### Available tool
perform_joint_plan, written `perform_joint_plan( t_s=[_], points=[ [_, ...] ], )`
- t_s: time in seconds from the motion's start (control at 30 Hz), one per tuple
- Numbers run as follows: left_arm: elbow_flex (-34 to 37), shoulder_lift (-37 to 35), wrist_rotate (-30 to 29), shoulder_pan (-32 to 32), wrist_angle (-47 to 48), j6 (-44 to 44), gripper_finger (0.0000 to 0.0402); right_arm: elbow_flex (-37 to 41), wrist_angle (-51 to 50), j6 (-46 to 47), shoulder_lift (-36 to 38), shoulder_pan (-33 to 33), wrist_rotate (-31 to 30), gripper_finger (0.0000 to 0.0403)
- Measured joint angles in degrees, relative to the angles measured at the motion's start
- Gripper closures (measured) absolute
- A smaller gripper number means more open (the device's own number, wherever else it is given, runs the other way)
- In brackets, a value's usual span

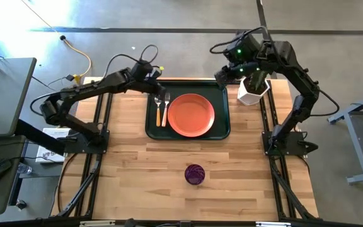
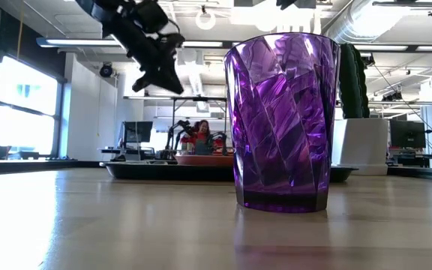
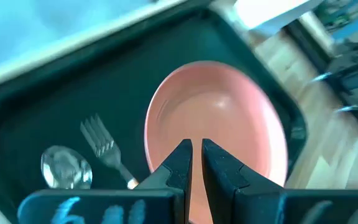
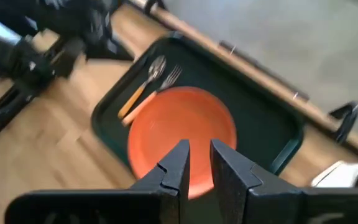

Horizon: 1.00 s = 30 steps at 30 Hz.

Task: Pick and place plate/cup/fork/spoon on tray
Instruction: Put the purple cup on the top right of the orange plate

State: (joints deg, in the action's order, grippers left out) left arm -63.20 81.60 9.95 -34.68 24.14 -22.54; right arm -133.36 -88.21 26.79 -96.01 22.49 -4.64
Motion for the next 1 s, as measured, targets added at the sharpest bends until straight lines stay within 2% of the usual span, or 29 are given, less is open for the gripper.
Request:
perform_joint_plan(
  t_s=[0.1, 0.43, 0.8, 1.0],
  points=[
    [-0.02, -2.17, 0.05, -0.21, -0.08, 3.03, 0.0376, 0.02, -0.98, 3.5, 0.0, -2.31, 1.71, 0.035],
    [-0.02, -5.74, 0.01, -1.11, 0.1, 12.17, 0.0376, 0.02, -1.79, 14.51, -2.43, -13.24, 1.8, 0.035],
    [-0.02, -5.81, 0.0, -1.38, 0.93, 14.22, 0.0376, 0.02, -1.81, 16.74, -8.3, -22.86, 3.04, 0.0348],
    [-0.02, -5.79, 1.3, -1.38, 1.68, 14.24, 0.0376, 0.02, -1.81, 15.96, -12.31, -25.66, 3.68, 0.0314]
  ],
)
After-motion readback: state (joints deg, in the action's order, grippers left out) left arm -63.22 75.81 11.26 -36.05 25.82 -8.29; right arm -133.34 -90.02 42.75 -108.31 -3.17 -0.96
